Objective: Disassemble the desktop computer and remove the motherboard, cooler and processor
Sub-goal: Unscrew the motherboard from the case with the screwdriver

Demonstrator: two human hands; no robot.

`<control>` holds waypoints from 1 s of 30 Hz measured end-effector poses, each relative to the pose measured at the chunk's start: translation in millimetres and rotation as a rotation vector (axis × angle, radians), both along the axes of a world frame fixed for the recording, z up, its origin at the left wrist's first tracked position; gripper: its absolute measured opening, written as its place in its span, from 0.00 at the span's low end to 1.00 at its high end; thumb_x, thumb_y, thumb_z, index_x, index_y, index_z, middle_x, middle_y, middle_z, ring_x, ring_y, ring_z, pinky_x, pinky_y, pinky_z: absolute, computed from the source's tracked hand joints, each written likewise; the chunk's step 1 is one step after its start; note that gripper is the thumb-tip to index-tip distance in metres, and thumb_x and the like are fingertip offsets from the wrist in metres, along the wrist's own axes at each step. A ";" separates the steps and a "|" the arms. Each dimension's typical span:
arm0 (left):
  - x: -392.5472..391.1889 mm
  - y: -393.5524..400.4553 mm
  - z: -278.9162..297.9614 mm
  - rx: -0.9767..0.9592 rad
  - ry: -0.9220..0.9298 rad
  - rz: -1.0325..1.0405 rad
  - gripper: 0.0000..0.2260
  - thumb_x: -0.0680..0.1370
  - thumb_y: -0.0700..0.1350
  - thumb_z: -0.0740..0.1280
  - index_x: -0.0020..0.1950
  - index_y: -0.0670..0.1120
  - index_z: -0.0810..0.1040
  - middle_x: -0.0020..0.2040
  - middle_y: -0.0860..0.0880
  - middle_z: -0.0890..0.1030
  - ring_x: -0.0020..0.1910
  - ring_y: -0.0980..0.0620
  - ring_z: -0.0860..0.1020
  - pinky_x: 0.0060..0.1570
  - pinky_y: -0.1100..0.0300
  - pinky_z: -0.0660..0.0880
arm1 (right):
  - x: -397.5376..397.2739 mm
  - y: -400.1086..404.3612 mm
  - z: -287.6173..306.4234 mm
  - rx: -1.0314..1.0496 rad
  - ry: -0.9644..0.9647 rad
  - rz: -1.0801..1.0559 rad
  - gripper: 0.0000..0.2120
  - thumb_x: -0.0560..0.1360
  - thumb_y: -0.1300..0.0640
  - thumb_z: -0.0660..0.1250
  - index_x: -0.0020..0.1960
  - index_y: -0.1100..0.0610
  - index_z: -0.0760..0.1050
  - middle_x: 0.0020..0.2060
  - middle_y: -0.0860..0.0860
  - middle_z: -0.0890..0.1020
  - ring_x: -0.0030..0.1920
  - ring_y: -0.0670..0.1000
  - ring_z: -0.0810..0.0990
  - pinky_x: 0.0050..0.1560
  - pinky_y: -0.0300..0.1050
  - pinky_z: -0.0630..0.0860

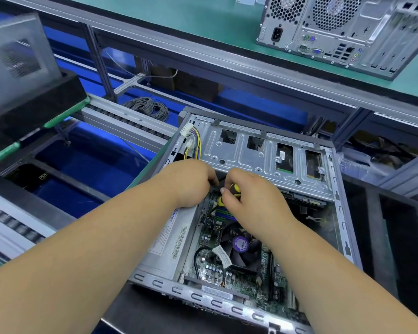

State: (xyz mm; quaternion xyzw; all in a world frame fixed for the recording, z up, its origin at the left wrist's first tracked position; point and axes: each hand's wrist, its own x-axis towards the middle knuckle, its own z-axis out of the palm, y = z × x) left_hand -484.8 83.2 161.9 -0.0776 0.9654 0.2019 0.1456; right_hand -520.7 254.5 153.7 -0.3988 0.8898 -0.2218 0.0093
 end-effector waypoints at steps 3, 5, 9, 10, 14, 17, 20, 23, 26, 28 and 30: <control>0.3 -0.4 -1.5 0.014 0.000 0.012 0.19 0.75 0.40 0.59 0.59 0.58 0.80 0.54 0.53 0.83 0.54 0.51 0.79 0.54 0.53 0.77 | -1.1 3.6 1.5 -0.066 -0.018 -0.033 0.05 0.76 0.50 0.64 0.45 0.50 0.70 0.33 0.45 0.71 0.38 0.52 0.70 0.32 0.45 0.64; 0.2 -0.2 -1.4 0.014 0.000 0.009 0.19 0.76 0.40 0.59 0.59 0.57 0.80 0.54 0.53 0.83 0.53 0.50 0.79 0.53 0.53 0.77 | -0.7 2.5 0.5 -0.037 -0.027 -0.011 0.05 0.77 0.50 0.64 0.46 0.50 0.70 0.35 0.46 0.73 0.39 0.52 0.71 0.34 0.46 0.65; 2.0 0.9 0.2 0.008 0.014 0.006 0.18 0.75 0.40 0.59 0.56 0.58 0.81 0.52 0.52 0.83 0.50 0.49 0.79 0.51 0.52 0.78 | 1.3 -1.6 -5.8 0.054 -0.004 0.052 0.08 0.78 0.50 0.64 0.50 0.54 0.72 0.40 0.48 0.73 0.41 0.54 0.71 0.39 0.49 0.68; 2.6 1.1 0.5 0.003 0.020 0.011 0.18 0.75 0.40 0.59 0.55 0.58 0.81 0.51 0.52 0.83 0.50 0.49 0.79 0.50 0.52 0.78 | 1.6 -2.3 -7.2 0.075 0.000 0.066 0.08 0.78 0.50 0.64 0.51 0.55 0.72 0.41 0.48 0.73 0.42 0.54 0.71 0.39 0.49 0.69; 3.8 1.4 0.9 -0.004 0.032 0.017 0.16 0.75 0.39 0.59 0.52 0.58 0.80 0.48 0.51 0.82 0.47 0.49 0.79 0.47 0.54 0.78 | 2.9 -5.8 -9.6 0.145 -0.001 0.127 0.09 0.78 0.51 0.63 0.53 0.55 0.71 0.47 0.52 0.76 0.47 0.56 0.73 0.44 0.51 0.71; 2.6 0.4 -0.1 0.007 0.028 0.012 0.16 0.75 0.39 0.59 0.52 0.58 0.80 0.49 0.51 0.82 0.47 0.49 0.79 0.48 0.53 0.78 | 3.5 -5.4 -7.5 0.102 0.005 0.119 0.08 0.78 0.51 0.64 0.51 0.55 0.71 0.44 0.51 0.76 0.44 0.54 0.71 0.41 0.50 0.70; 0.6 -0.7 -2.0 0.014 0.012 -0.004 0.17 0.76 0.40 0.59 0.55 0.57 0.81 0.52 0.52 0.83 0.50 0.50 0.79 0.51 0.52 0.78 | 2.8 -2.6 -4.4 0.074 0.018 0.089 0.08 0.78 0.51 0.64 0.50 0.55 0.72 0.42 0.50 0.76 0.41 0.52 0.69 0.39 0.50 0.69; -0.6 -1.6 -3.4 0.020 -0.003 -0.007 0.17 0.76 0.40 0.59 0.57 0.57 0.80 0.53 0.52 0.83 0.50 0.49 0.80 0.51 0.52 0.78 | 1.8 -1.2 -1.8 0.061 0.005 0.071 0.08 0.78 0.51 0.64 0.51 0.55 0.72 0.41 0.50 0.75 0.41 0.54 0.72 0.40 0.51 0.71; -1.2 -2.0 -3.8 0.015 -0.007 -0.007 0.18 0.76 0.41 0.59 0.58 0.58 0.80 0.53 0.52 0.83 0.51 0.49 0.80 0.51 0.52 0.78 | 1.1 -1.2 -1.1 0.069 -0.008 0.071 0.08 0.78 0.51 0.64 0.51 0.55 0.72 0.43 0.50 0.75 0.42 0.54 0.72 0.41 0.51 0.71; -0.9 -2.1 -3.3 0.020 -0.005 -0.005 0.18 0.76 0.41 0.59 0.57 0.58 0.80 0.53 0.52 0.83 0.51 0.49 0.80 0.51 0.52 0.78 | 0.5 -1.4 -1.6 0.073 -0.011 0.073 0.08 0.78 0.50 0.64 0.51 0.55 0.72 0.42 0.49 0.75 0.41 0.53 0.71 0.40 0.49 0.70; -0.2 -2.1 -2.6 0.016 0.002 -0.004 0.18 0.76 0.40 0.58 0.56 0.58 0.80 0.53 0.52 0.83 0.50 0.49 0.80 0.51 0.52 0.78 | 0.4 -2.4 -2.3 0.083 -0.018 0.081 0.08 0.78 0.50 0.64 0.52 0.54 0.72 0.42 0.48 0.74 0.41 0.52 0.69 0.39 0.49 0.67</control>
